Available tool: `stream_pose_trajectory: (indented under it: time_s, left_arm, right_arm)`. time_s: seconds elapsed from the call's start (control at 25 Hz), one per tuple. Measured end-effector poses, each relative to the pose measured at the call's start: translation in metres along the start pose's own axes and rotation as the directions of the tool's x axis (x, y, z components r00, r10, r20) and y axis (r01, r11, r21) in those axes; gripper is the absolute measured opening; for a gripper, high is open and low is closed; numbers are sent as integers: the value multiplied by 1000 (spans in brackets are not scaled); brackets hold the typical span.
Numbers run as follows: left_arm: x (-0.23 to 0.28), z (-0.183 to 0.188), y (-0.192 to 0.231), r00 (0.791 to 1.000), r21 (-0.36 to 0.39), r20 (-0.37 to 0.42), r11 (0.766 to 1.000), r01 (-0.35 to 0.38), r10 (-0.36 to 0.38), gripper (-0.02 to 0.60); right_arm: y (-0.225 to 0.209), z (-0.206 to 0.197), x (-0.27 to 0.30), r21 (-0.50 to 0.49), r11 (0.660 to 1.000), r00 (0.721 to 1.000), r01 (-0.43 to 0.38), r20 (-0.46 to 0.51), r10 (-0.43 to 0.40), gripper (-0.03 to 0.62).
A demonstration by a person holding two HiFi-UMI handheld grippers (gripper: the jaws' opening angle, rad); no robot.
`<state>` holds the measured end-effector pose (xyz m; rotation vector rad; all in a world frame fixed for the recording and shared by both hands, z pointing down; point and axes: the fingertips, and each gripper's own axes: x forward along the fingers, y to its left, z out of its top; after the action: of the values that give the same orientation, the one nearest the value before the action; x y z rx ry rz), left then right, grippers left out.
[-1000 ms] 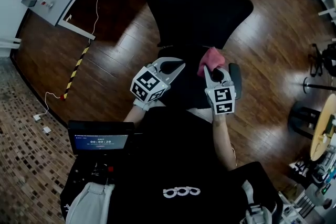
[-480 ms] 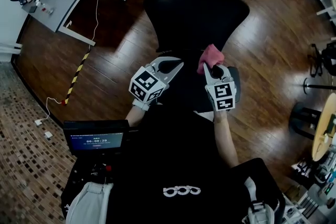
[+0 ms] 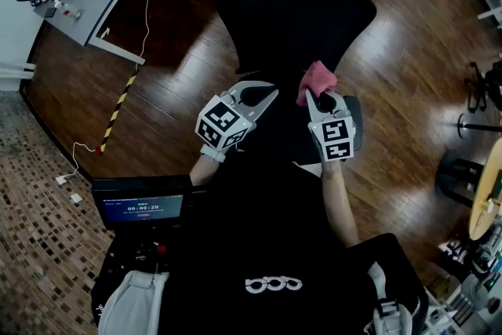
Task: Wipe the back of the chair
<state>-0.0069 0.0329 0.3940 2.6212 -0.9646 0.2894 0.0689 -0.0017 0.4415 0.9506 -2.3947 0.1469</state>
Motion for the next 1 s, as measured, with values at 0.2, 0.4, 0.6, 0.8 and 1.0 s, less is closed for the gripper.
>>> stream_pose_trajectory:
  time_s: [0.2,0.4,0.6,0.8,1.0]
  left_arm:
    - [1,-1,-1,1000,0,-3,1000,3,-3,-8]
    - [2,-1,-2,1000,-1,-7,1000,4,-4,-9]
    - [0,-4,-3,1000,-4,-8,1000,5,-5,-9]
    - [2,-2,-4,1000,-5,-8,1000,9,-9,-9]
    - [0,-5,-4,1000,-4,-9,1000,10,-10,-9]
  right_arm:
    - [3,-1,0,2,1000,1000,-5,-2,5,46]
    - [1,-3,0,2,1000,1000,-4,-7,4,46]
    - [5,-5,0,4,1000,1000,-7,-12,7,46]
    - [3,-6,-1,3,1000,1000,-8,-22,8,44]
    - [6,-8,-1,7,1000,1000,-5,-22,5,44]
